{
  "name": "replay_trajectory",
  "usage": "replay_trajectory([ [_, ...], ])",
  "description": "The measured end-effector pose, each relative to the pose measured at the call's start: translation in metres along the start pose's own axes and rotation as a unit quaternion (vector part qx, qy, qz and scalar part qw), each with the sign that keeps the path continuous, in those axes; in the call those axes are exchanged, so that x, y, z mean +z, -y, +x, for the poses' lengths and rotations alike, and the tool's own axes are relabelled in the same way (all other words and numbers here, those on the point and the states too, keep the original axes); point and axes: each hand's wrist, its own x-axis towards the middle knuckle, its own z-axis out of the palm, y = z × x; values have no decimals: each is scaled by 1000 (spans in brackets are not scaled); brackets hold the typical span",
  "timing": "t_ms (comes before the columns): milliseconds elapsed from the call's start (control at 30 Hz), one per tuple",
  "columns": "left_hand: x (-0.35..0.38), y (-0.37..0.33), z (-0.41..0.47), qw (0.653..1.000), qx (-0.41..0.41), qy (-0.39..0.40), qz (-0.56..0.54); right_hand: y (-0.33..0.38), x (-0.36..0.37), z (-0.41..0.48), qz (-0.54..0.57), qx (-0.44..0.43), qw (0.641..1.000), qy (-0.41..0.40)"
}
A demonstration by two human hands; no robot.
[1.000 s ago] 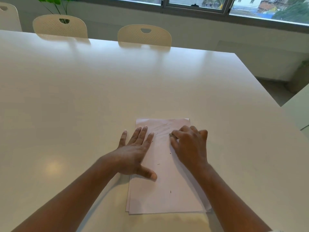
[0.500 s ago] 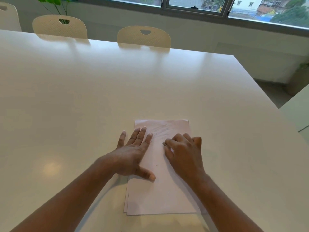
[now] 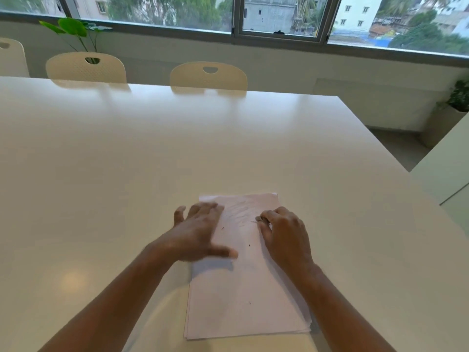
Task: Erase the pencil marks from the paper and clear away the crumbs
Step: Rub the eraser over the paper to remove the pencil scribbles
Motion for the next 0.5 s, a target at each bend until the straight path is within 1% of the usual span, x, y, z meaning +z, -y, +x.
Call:
replay_trajectory([
  [33,-6,-2,9,998,-8,-62,-19,1,0,0,-4,0,1000,-2],
  [100,-12,-2,32,980,-21,-193,-37,2,0,-2,-14,1,1000,-11],
  [133,-13,0,45,971,-28,-232,-40,2,0,-3,-19,3,1000,-16],
  [167,-12,2,56,966,-36,-252,-39,3,-1,-4,-23,6,999,-21],
  [300,0,7,80,965,-53,-255,-31,6,-1,-10,-30,6,999,-33],
  [400,3,11,83,957,-46,-283,-34,6,-1,-15,-32,7,999,-35],
  [500,4,10,81,958,-31,-285,-21,6,-4,-23,-30,13,999,-27],
])
